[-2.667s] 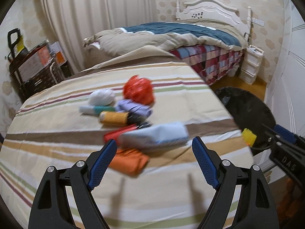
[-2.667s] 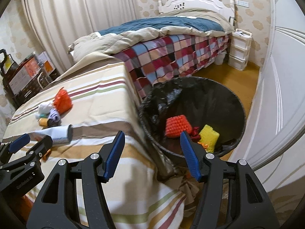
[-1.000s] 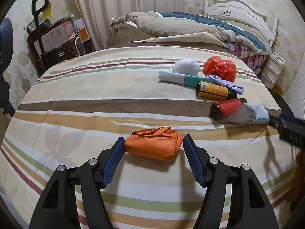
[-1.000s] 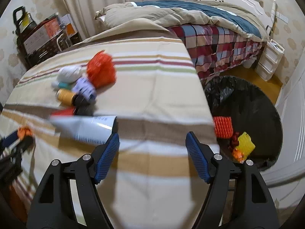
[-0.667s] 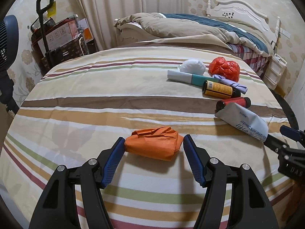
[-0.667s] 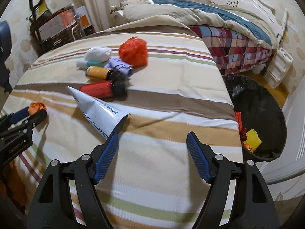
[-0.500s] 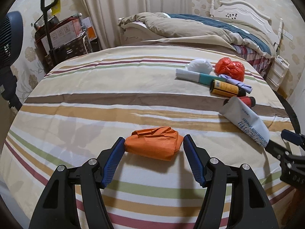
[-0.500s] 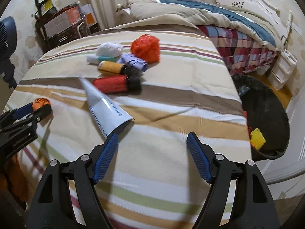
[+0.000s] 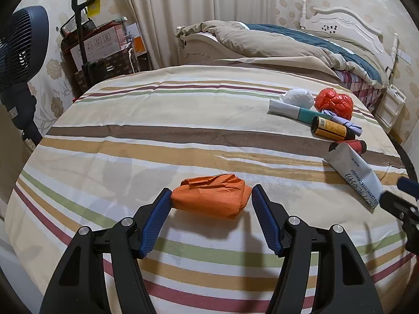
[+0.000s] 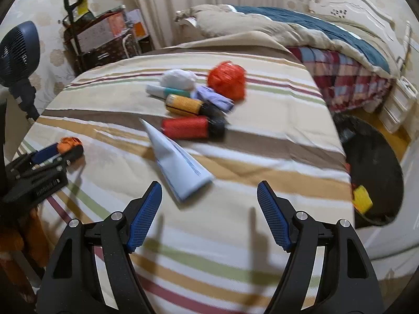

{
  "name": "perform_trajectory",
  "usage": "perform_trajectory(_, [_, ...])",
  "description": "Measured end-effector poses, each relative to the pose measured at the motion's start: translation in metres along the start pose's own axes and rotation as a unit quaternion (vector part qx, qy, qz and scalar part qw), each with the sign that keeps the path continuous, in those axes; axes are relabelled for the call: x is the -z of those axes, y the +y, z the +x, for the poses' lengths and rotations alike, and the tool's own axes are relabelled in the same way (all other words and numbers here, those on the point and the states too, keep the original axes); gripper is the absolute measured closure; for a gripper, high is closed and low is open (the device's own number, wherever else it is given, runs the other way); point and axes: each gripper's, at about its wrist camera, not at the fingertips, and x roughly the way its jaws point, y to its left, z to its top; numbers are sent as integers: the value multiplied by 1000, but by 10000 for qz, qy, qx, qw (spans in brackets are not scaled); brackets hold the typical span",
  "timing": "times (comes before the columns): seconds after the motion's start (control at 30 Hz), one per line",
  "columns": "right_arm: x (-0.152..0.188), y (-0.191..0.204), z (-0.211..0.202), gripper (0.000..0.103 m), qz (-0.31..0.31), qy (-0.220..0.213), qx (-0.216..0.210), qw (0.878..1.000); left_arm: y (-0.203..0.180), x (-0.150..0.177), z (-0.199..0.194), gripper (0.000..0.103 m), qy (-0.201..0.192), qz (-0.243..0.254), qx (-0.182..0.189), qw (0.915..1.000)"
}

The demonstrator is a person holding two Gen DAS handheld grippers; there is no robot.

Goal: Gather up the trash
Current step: 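Grasp the white milk powder tube with the right tool while the left tool holds the orange pouch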

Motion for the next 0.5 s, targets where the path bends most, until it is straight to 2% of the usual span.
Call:
perform_trajectory(0.17, [-17, 18, 19, 32, -237, -4, -162, 9996, 2, 1, 0, 39, -12, -8, 3, 10000])
perform_trajectory(0.3, [-20, 26, 34, 45, -330, 163, -219, 9991, 2, 0, 0, 39, -8, -18, 10, 10000])
perform_trajectory(0.37, [-18, 29, 38, 55, -366, 214, -198, 9989, 2, 0, 0, 39, -10, -19, 17, 10000])
perform_trajectory(0.5, [-14, 31, 35, 65, -437, 169, -137, 9988, 1, 1, -1, 39, -42, 16, 21, 10000])
